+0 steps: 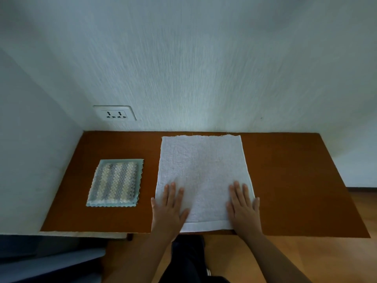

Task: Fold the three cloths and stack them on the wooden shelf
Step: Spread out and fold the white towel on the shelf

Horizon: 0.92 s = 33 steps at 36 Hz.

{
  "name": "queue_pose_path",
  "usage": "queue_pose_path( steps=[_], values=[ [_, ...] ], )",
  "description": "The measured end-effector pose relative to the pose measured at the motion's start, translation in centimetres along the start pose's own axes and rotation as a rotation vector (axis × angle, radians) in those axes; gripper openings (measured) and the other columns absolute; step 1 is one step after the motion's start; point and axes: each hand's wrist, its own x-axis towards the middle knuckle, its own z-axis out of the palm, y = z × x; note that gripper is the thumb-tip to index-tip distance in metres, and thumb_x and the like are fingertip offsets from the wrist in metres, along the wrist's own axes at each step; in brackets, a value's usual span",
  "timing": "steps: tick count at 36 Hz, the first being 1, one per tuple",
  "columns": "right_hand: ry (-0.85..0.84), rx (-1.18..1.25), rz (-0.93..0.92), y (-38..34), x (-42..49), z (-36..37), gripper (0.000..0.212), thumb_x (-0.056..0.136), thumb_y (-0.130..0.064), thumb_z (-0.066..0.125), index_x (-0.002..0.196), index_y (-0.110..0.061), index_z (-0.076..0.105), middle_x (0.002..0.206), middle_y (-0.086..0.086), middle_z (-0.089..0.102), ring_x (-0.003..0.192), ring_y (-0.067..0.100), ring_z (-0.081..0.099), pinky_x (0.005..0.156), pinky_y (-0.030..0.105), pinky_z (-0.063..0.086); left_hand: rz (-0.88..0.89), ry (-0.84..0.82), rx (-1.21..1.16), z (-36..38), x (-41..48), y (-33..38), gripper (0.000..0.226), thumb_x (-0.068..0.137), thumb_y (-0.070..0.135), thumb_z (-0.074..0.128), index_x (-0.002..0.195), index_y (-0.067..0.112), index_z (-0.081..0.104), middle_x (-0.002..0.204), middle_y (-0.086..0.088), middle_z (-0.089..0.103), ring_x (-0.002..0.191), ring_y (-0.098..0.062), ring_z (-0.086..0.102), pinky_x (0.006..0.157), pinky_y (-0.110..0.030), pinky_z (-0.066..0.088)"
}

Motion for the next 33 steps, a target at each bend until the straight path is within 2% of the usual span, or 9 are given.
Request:
queue_pose_path(
  steps=[4, 8, 11, 15, 19, 22, 28, 30, 33],
  values=[
    [-0.057, 0.005, -0.005, -0.1, -0.5, -0.8, 0.094, 0.061, -0.067, -0.04, 0.139, -0.018, -0.021, 0.148, 0.001, -0.027, 0.137, 0.02, -0.027, 0.106, 0.048, -0.014, -0.003, -0.037, 0.007, -0.4, -0.6, 0.1, 0.065, 0.099, 0.047, 0.003, 0.145, 0.004, 0.02, 0.136, -0.019, 0.05, 0.126, -0.036, 0.045, 0.082, -0.058, 0.048],
    [-0.09, -0.039, -0.151, -0.1, -1.7, -0.5, 0.089, 0.075, -0.074, -0.016, 0.145, -0.019, -0.013, 0.153, 0.003, -0.017, 0.137, 0.014, -0.031, 0.108, 0.05, -0.009, 0.138, -0.053, 0.05, -1.3, -2.1, 1.0, 0.057, 0.088, 0.041, 0.03, 0.133, 0.008, 0.039, 0.139, -0.012, 0.047, 0.132, -0.026, 0.033, 0.085, -0.053, 0.052],
    [-0.181, -0.104, -0.162, 0.0, -2.7, -0.4, 0.088, 0.085, -0.074, 0.006, 0.149, -0.015, -0.002, 0.156, 0.01, 0.008, 0.142, 0.019, -0.013, 0.105, 0.055, 0.014, 0.205, -0.105, 0.108, -1.0, -3.2, 1.3, 0.076, 0.088, 0.05, 0.03, 0.147, 0.006, 0.01, 0.152, -0.009, 0.003, 0.144, -0.021, -0.007, 0.109, -0.056, 0.027],
    [-0.186, -0.175, -0.184, 0.2, -3.5, -0.3, 0.094, 0.082, -0.077, 0.015, 0.15, -0.012, 0.006, 0.154, 0.009, 0.016, 0.142, 0.026, 0.002, 0.098, 0.055, 0.026, 0.148, -0.181, 0.145, -0.2, -3.3, 0.7, 0.096, 0.074, 0.064, 0.031, 0.146, 0.003, 0.017, 0.15, -0.011, 0.023, 0.144, -0.024, -0.009, 0.097, -0.054, 0.035],
    [-0.129, -0.219, -0.259, 1.0, -4.3, 0.2, 0.105, 0.073, -0.065, 0.052, 0.15, -0.012, 0.004, 0.157, 0.009, 0.004, 0.144, 0.027, -0.003, 0.095, 0.06, 0.034, 0.169, -0.264, 0.129, -0.8, -3.8, 0.8, 0.089, 0.094, 0.039, 0.045, 0.133, 0.011, -0.029, 0.141, -0.003, -0.037, 0.131, -0.023, -0.034, 0.114, -0.054, -0.002],
    [-0.072, -0.211, -0.287, 1.5, -4.8, 0.9, 0.127, 0.052, -0.028, 0.079, 0.15, -0.012, 0.001, 0.158, 0.007, -0.008, 0.144, 0.028, -0.007, 0.096, 0.058, 0.032, 0.161, -0.246, 0.16, -1.1, -4.2, 0.6, 0.109, 0.08, 0.034, 0.069, 0.144, 0.012, -0.017, 0.151, -0.007, -0.016, 0.139, -0.028, -0.012, 0.109, -0.059, 0.018],
    [-0.014, -0.215, -0.251, 1.7, -5.5, 1.2, 0.125, 0.048, 0.0, 0.076, 0.15, -0.014, 0.005, 0.155, 0.008, 0.014, 0.144, 0.026, -0.01, 0.096, 0.051, 0.031, 0.166, -0.147, 0.211, -0.3, -4.8, 0.0, 0.123, 0.027, 0.035, 0.092, 0.134, 0.009, 0.036, 0.14, -0.011, 0.046, 0.126, -0.026, 0.037, 0.084, -0.05, 0.047],
    [-0.053, -0.154, -0.234, 1.3, -5.5, 0.7, 0.112, 0.059, 0.004, 0.069, 0.15, -0.015, 0.006, 0.154, 0.012, 0.012, 0.142, 0.024, -0.02, 0.102, 0.055, 0.029, 0.185, -0.204, 0.165, -1.3, -5.0, 0.6, 0.115, 0.054, 0.026, 0.086, 0.145, 0.005, 0.019, 0.15, -0.012, 0.019, 0.135, -0.026, 0.016, 0.098, -0.053, 0.039],
    [-0.191, -0.086, -0.242, 0.9, -5.9, -1.1, 0.082, 0.087, 0.006, 0.037, 0.141, -0.018, -0.02, 0.145, 0.002, -0.03, 0.133, 0.021, -0.034, 0.117, 0.051, 0.004, 0.18, -0.33, 0.076, -2.0, -5.2, 1.0, 0.08, 0.093, 0.004, 0.045, 0.147, 0.015, -0.012, 0.147, 0.0, -0.029, 0.136, -0.018, -0.025, 0.116, -0.046, 0.003]
  ],
)
